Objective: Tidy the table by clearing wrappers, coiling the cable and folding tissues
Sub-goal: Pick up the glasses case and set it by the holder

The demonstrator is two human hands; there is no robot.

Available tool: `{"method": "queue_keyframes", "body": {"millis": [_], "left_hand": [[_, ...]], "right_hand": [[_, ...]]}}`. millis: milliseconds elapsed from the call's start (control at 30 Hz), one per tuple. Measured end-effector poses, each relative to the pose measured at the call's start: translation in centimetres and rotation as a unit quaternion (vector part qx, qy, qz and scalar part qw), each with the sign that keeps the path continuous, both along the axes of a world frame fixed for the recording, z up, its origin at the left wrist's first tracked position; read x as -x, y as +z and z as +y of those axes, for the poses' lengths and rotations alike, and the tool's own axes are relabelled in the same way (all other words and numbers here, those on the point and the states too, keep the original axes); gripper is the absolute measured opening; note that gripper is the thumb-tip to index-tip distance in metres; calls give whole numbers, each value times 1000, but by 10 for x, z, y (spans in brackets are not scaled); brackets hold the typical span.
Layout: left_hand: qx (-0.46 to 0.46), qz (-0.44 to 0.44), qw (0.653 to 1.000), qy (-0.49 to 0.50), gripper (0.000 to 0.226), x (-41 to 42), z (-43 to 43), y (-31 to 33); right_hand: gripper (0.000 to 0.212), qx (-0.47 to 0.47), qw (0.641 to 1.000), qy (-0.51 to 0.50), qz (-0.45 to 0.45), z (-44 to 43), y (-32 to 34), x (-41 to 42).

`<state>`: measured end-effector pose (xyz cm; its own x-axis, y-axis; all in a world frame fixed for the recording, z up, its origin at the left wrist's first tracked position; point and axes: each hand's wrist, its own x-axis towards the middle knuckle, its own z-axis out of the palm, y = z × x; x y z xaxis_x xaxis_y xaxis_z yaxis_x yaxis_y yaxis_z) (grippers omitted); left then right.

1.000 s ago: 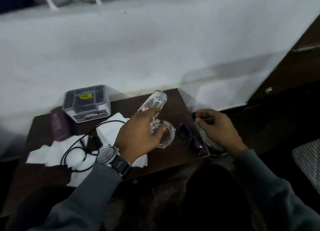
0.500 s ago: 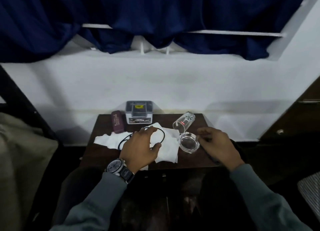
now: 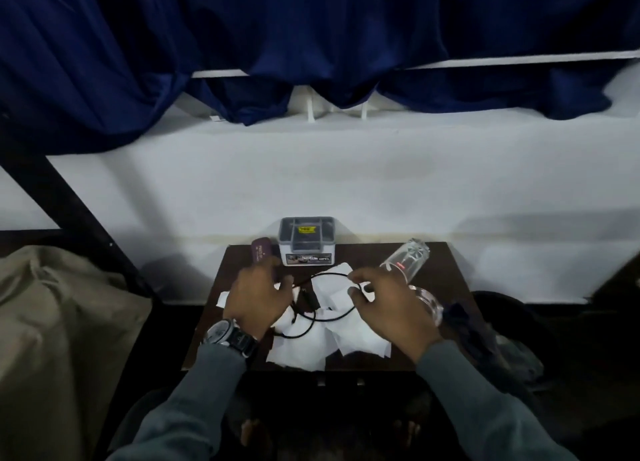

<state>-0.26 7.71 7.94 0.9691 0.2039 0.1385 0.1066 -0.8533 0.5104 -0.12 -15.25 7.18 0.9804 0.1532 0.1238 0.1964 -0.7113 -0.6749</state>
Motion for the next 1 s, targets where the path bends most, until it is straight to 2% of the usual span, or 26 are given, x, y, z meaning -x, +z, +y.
{"method": "queue_keyframes", "body": {"millis": [133,233,367,500,633,733,833,933,1000], "left_hand": [[-34,34,999,22,30,-44,24,-28],[-10,48,996,68,33,-73,39,-47],[-7,68,995,71,49,-114,52,-75],[42,96,989,107,67,-137,47,-84],[47,99,985,135,67,-144,50,-89],[108,60,977,172,79,-135,53,-75],[212,11,959,187,91,-115,44,-43],[288,0,950,119,62,-84,16,-15],[370,-1,926,69,47,-59,-12,-11]], "right_hand": [[23,-14,1000,15,6,24,-22,-18],[22,-18,1000,11,12,30,-43,-24],[23,13,1000,20,14,27,-62,-28],[23,4,1000,12,17,25,-68,-34],[23,-10,1000,15,16,22,-72,-40],[24,-18,1000,14,18,18,-75,-42],[22,-62,998,3,6,14,-69,-43],[26,-169,985,23,-2,21,-53,-36],[41,-223,972,70,10,28,-41,-26]]}}
